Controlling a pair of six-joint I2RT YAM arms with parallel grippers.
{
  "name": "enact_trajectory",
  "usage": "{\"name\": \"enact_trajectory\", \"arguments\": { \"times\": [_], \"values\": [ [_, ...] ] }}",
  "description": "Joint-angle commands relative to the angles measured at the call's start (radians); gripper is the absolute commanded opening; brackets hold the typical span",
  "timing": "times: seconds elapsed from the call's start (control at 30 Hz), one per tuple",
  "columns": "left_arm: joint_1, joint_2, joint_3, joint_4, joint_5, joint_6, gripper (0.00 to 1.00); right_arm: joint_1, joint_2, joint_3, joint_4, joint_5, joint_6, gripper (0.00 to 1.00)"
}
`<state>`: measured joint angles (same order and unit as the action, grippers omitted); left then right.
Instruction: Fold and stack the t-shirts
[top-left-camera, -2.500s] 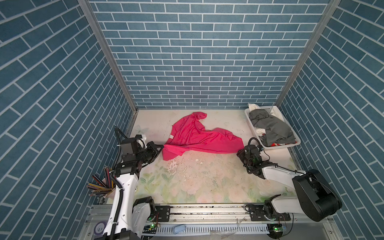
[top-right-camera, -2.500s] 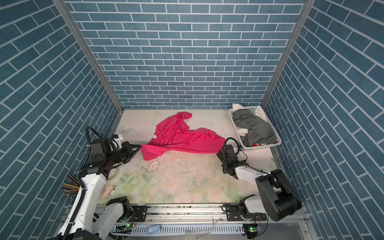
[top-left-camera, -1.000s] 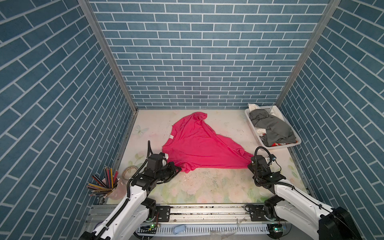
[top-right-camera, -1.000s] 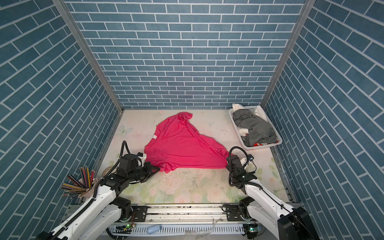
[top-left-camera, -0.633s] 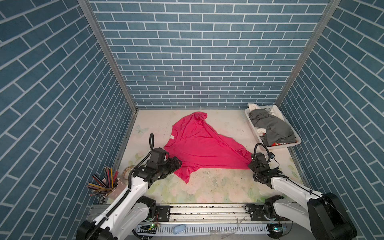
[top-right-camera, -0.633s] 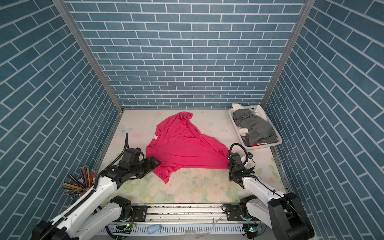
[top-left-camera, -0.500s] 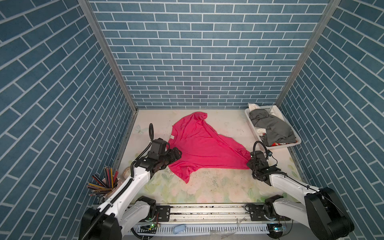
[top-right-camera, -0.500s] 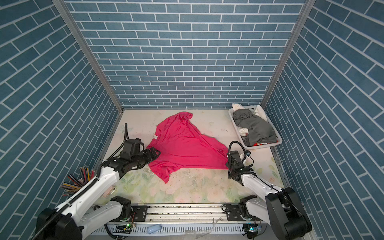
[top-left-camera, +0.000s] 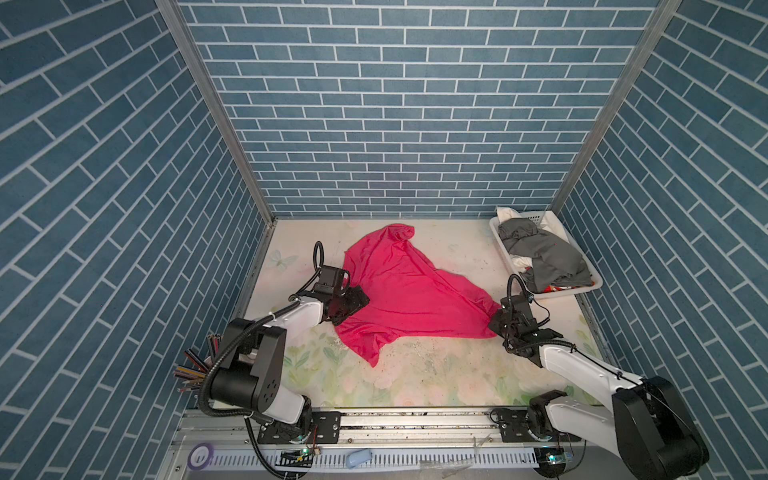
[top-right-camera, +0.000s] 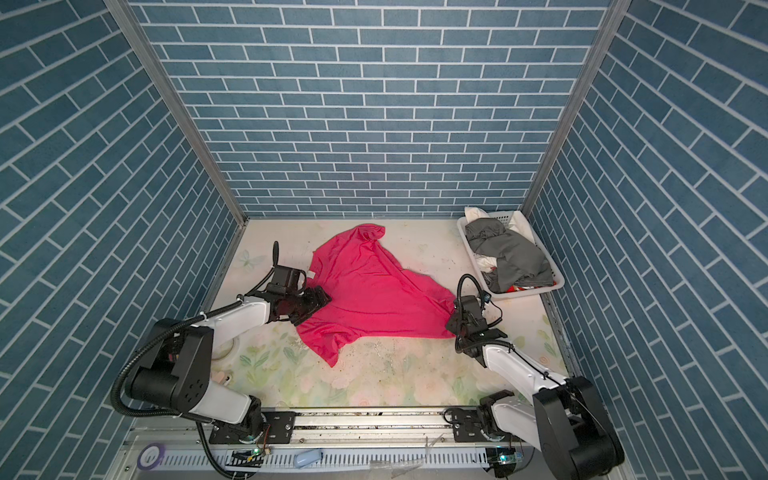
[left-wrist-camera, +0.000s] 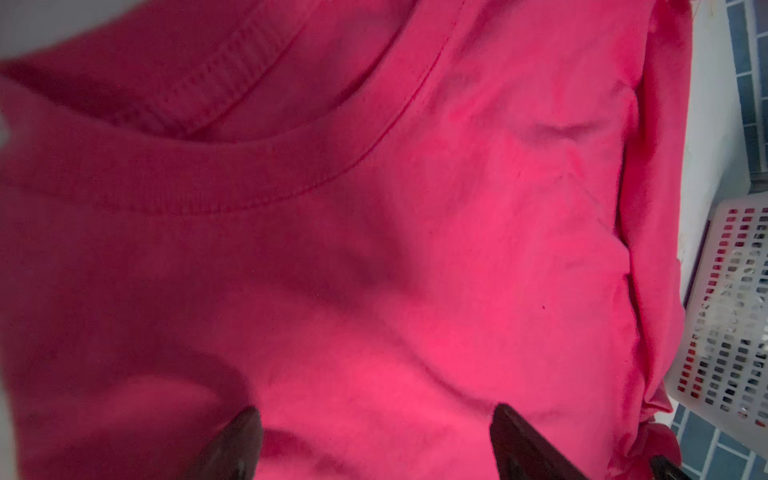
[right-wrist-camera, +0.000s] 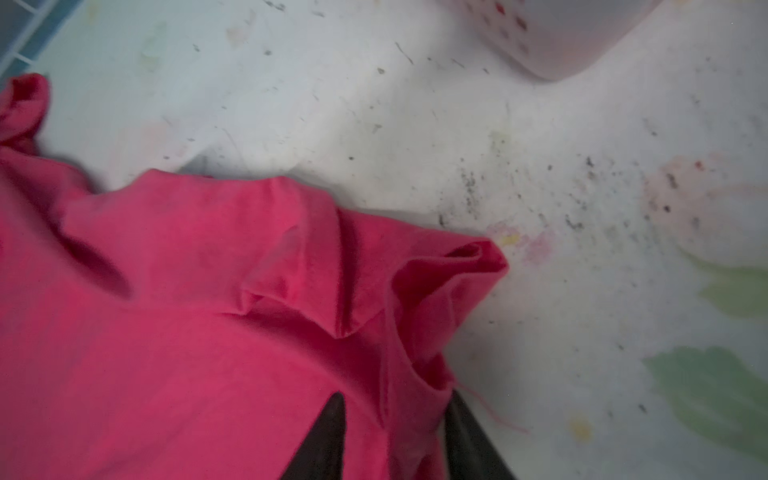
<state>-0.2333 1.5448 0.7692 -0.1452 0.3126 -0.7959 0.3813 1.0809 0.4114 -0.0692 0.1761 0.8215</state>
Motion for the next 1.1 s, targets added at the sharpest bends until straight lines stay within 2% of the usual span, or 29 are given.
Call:
{"name": "enact_trajectory", "arguments": {
  "times": [0.0,0.03,0.1,0.17,0.23,0.3,0.4,0.53,0.83,0.97,1.07],
  "values": [
    [0.032,0.066,0.012,0.058,0.017,-0.002,0.88,0.005,-0.092,0.079,-0.048,-0.042,-0.125,0.57],
    [0.036,0.081,0.012,0.072,0.020,-0.005,0.88,0.004,-0.092,0.104,-0.058,-0.049,-0.151,0.62],
    [0.044,0.119,0.023,0.085,0.019,-0.005,0.88,0.008,-0.038,0.173,-0.074,-0.088,-0.203,0.64],
    [0.054,0.151,0.035,0.092,0.016,-0.006,0.88,0.024,0.051,0.229,-0.039,-0.152,-0.244,0.69],
    [0.065,0.177,0.042,0.109,0.021,-0.009,0.88,0.045,0.159,0.283,0.012,-0.232,-0.267,0.71],
    [0.069,0.201,0.058,0.115,0.016,-0.008,0.88,0.070,0.289,0.365,0.028,-0.302,-0.273,0.75],
    [0.071,0.233,0.081,0.116,0.016,-0.003,0.88,0.127,0.453,0.477,0.059,-0.353,-0.272,0.77],
    [0.084,0.252,0.087,0.119,0.007,0.007,0.88,0.140,0.625,0.565,0.123,-0.473,-0.199,0.77],
    [0.119,0.290,0.107,0.119,0.007,0.037,0.88,0.097,0.883,0.804,0.072,-0.418,-0.207,0.78],
    [0.126,0.327,0.134,0.121,0.005,0.041,0.88,0.063,0.992,0.985,-0.020,-0.328,-0.274,0.79],
    [0.132,0.363,0.158,0.127,0.010,0.037,0.88,0.024,1.084,1.125,-0.082,-0.315,-0.302,0.79]
  ]
}}
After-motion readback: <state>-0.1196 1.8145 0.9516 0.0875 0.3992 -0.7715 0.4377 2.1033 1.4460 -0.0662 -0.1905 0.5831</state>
